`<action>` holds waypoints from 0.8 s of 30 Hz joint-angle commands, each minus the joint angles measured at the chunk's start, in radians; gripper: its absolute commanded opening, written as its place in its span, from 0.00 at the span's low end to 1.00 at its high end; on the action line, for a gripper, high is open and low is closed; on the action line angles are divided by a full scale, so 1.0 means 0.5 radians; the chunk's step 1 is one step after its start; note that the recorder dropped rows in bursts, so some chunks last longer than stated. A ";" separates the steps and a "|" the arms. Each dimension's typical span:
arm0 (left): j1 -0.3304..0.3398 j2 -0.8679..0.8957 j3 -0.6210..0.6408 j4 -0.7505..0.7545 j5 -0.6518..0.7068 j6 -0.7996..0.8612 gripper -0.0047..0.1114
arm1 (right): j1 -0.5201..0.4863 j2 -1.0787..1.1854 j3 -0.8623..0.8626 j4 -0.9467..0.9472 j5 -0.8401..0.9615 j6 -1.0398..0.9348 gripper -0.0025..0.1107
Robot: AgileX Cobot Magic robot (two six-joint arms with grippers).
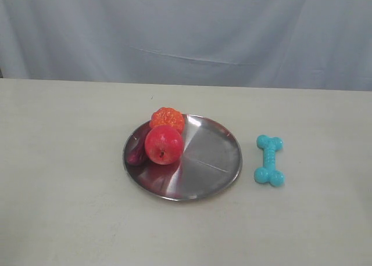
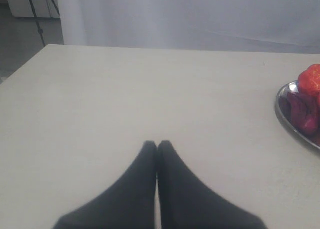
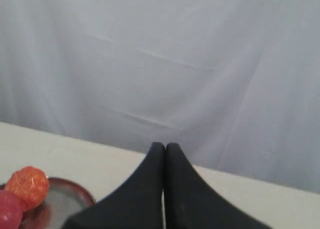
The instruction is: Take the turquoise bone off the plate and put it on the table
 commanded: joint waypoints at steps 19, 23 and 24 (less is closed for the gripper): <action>0.009 -0.003 0.005 -0.010 -0.011 -0.008 0.04 | -0.006 -0.173 0.154 -0.020 -0.310 0.015 0.02; 0.009 -0.003 0.005 -0.010 -0.011 -0.008 0.04 | -0.006 -0.327 0.154 -0.020 -0.296 0.015 0.02; 0.009 -0.003 0.005 -0.010 -0.011 -0.008 0.04 | -0.006 -0.378 0.154 -0.020 -0.296 0.015 0.02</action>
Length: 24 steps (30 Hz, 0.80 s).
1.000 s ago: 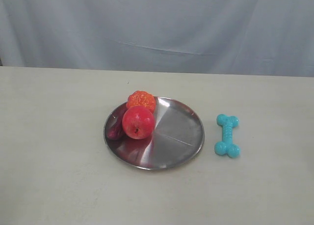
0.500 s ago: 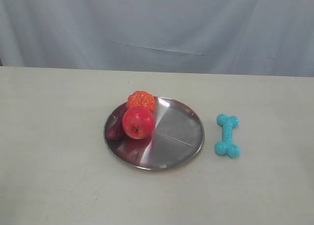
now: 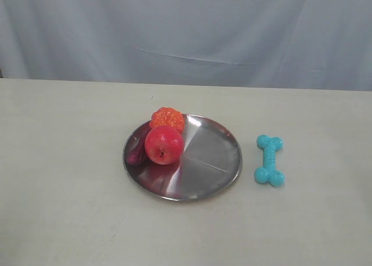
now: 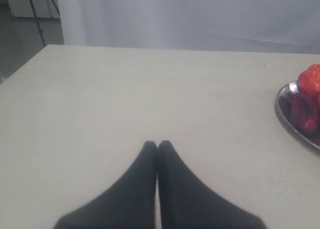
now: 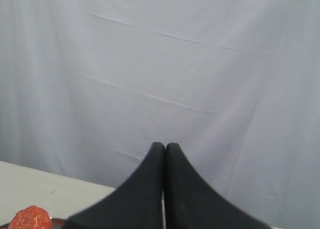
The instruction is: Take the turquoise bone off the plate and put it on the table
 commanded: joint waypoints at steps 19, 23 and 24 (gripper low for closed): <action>0.009 -0.003 0.005 -0.010 -0.011 -0.008 0.04 | -0.006 -0.951 0.642 0.088 0.366 0.293 0.02; 0.009 -0.003 0.005 -0.010 -0.011 -0.008 0.04 | -0.006 -1.071 0.871 0.088 0.302 0.322 0.02; 0.009 -0.003 0.005 -0.010 -0.011 -0.008 0.04 | -0.006 -1.106 0.871 0.088 0.292 0.327 0.02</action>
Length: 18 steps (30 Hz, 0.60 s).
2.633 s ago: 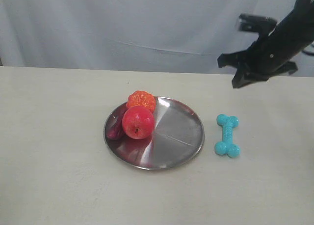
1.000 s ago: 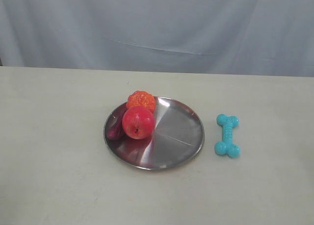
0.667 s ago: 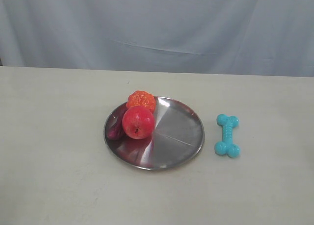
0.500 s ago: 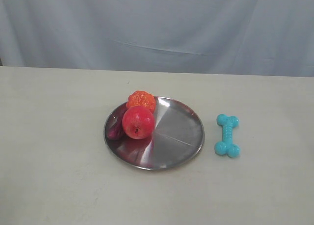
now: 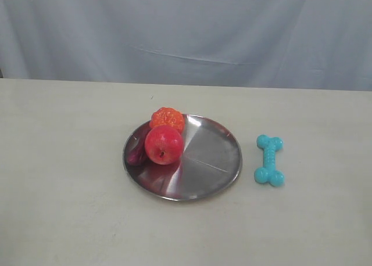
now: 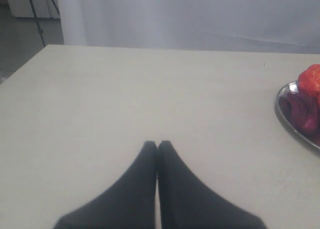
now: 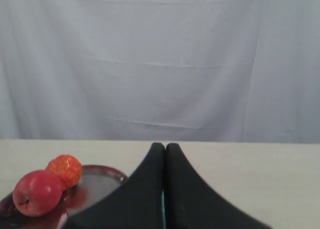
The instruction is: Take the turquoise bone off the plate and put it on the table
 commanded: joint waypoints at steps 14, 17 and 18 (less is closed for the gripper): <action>0.009 -0.003 0.005 -0.010 -0.011 -0.008 0.04 | -0.031 -0.216 0.121 -0.007 0.550 -0.016 0.02; 0.009 -0.003 0.005 -0.010 -0.011 -0.008 0.04 | -0.031 -0.216 0.121 -0.007 0.665 -0.015 0.02; 0.009 -0.003 0.005 -0.010 -0.011 -0.008 0.04 | -0.031 -0.216 0.121 -0.007 0.715 -0.015 0.02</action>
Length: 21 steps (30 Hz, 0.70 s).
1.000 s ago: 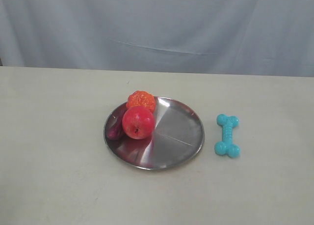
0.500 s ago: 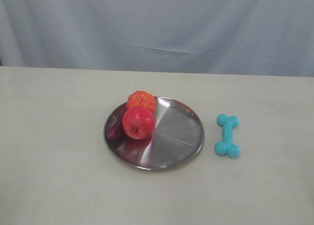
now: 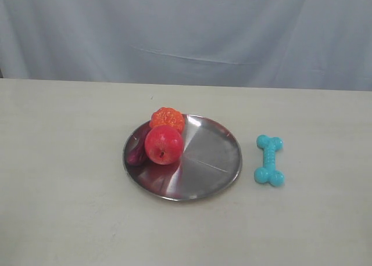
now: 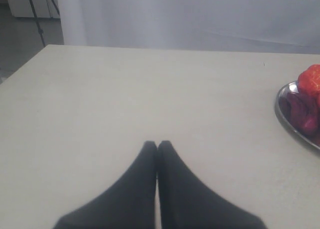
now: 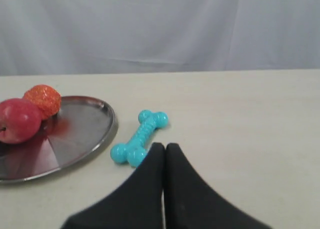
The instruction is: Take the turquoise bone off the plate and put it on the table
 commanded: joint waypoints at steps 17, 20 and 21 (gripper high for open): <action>0.009 -0.003 0.005 -0.010 -0.011 -0.008 0.04 | -0.013 -0.013 0.008 -0.007 0.203 -0.013 0.02; 0.009 -0.003 0.005 -0.010 -0.011 -0.008 0.04 | -0.013 -0.013 0.008 -0.007 0.203 -0.013 0.02; 0.009 -0.003 0.005 -0.010 -0.011 -0.008 0.04 | -0.013 -0.013 0.008 -0.007 0.203 -0.013 0.02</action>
